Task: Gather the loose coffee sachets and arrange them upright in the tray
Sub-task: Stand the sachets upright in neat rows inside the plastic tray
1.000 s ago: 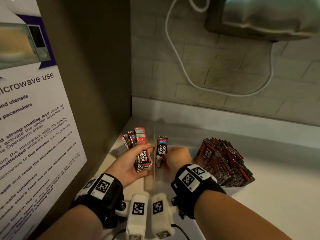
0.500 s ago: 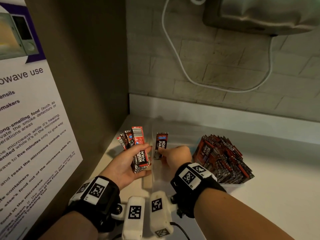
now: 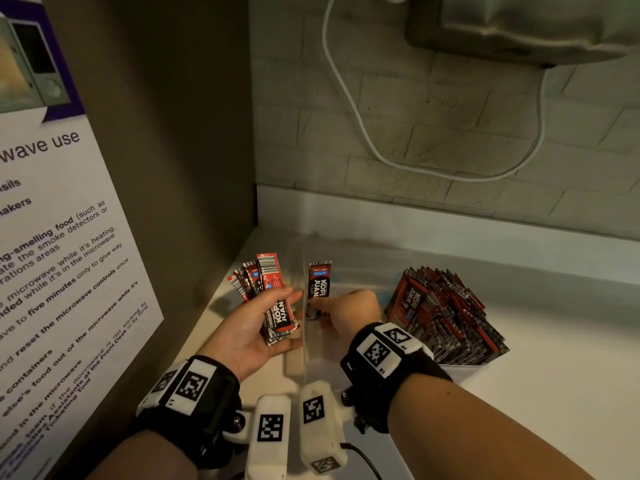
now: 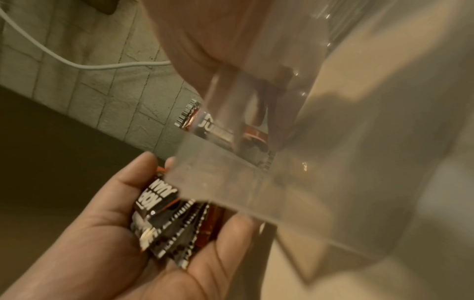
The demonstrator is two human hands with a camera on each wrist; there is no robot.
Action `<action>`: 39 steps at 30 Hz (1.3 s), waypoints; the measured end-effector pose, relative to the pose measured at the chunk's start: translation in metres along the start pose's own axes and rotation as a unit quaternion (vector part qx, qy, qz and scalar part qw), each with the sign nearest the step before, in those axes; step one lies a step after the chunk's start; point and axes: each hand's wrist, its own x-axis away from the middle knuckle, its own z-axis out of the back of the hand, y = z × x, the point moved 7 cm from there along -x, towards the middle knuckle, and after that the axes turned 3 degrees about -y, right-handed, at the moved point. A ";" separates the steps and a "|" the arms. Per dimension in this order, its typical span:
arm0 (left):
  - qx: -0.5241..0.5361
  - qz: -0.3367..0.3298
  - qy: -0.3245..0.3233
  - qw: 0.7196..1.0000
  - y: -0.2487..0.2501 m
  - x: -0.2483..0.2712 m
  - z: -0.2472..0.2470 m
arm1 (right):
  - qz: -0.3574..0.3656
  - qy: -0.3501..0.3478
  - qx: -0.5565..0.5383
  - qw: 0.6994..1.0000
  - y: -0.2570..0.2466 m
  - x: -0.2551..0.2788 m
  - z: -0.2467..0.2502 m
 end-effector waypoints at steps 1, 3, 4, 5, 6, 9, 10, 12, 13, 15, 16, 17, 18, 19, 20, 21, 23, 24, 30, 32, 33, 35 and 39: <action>-0.002 0.000 0.002 1.000 0.000 0.000 0.000 | -0.004 -0.002 0.001 1.000 0.000 0.001 0.001; -0.006 0.000 0.005 1.000 0.000 0.000 -0.001 | -0.008 -0.004 0.001 1.000 0.001 0.003 0.001; -0.005 0.000 0.007 1.000 0.001 0.001 -0.001 | -0.006 -0.004 -0.001 1.000 0.001 0.002 0.001; -0.003 0.000 0.008 1.000 0.001 0.001 -0.001 | -0.003 -0.004 -0.001 1.000 0.000 0.002 0.000; -0.001 0.000 0.008 1.000 0.001 0.001 -0.001 | -0.001 -0.003 -0.002 1.000 0.000 0.002 0.000; -0.001 -0.007 0.016 1.000 0.002 0.000 0.002 | 0.003 0.001 -0.015 1.000 0.002 0.001 -0.001; 0.004 -0.013 0.024 1.000 0.003 0.000 0.003 | 0.001 0.000 -0.028 1.000 0.002 0.001 -0.001; 0.026 -0.024 0.051 0.998 0.006 0.002 0.008 | -0.002 -0.010 -0.059 0.998 0.001 0.002 -0.002; 0.040 -0.028 0.065 0.997 0.008 0.002 0.011 | 0.000 -0.015 -0.076 0.997 -0.001 0.004 -0.001; 0.058 -0.040 0.080 0.994 0.014 0.005 0.015 | 0.019 -0.006 -0.118 0.993 -0.009 0.010 0.005; 0.056 -0.048 0.076 0.994 0.017 0.007 0.015 | 0.041 0.003 -0.139 0.989 -0.016 0.015 0.010; 0.047 -0.057 0.066 0.995 0.021 0.009 0.013 | 0.069 0.007 -0.161 0.985 -0.024 0.022 0.014; 0.033 -0.067 0.052 0.996 0.024 0.011 0.010 | 0.096 -0.001 -0.182 0.979 -0.033 0.031 0.016; 0.013 -0.076 0.038 0.996 0.027 0.013 0.005 | 0.119 -0.024 -0.198 0.973 -0.042 0.041 0.017; -0.010 -0.085 0.024 0.996 0.029 0.016 0.000 | 0.137 -0.055 -0.205 0.968 -0.052 0.051 0.015; -0.033 -0.092 0.010 0.995 0.030 0.018 -0.005 | 0.154 -0.091 -0.200 0.963 -0.061 0.061 0.012; -0.067 -0.104 -0.014 0.992 0.032 0.021 -0.015 | 0.178 -0.154 -0.169 0.957 -0.073 0.077 0.004; -0.079 -0.107 -0.025 0.991 0.031 0.021 -0.019 | 0.185 -0.175 -0.155 0.955 -0.077 0.082 0.001; -0.069 -0.083 -0.053 0.993 0.026 0.023 -0.024 | 0.168 -0.199 -0.197 0.945 -0.080 0.092 0.012; -0.043 -0.072 -0.048 0.995 0.026 0.021 -0.020 | 0.165 -0.188 -0.218 0.943 -0.080 0.090 0.020; -0.035 -0.067 -0.044 0.996 0.025 0.020 -0.018 | 0.167 -0.183 -0.224 0.943 -0.080 0.088 0.023; -0.015 -0.056 -0.039 0.998 0.025 0.020 -0.016 | 0.177 -0.176 -0.250 0.936 -0.079 0.085 0.029; 0.050 -0.054 -0.036 0.997 0.027 0.019 -0.015 | 0.244 -0.208 -0.248 0.914 -0.083 0.087 0.032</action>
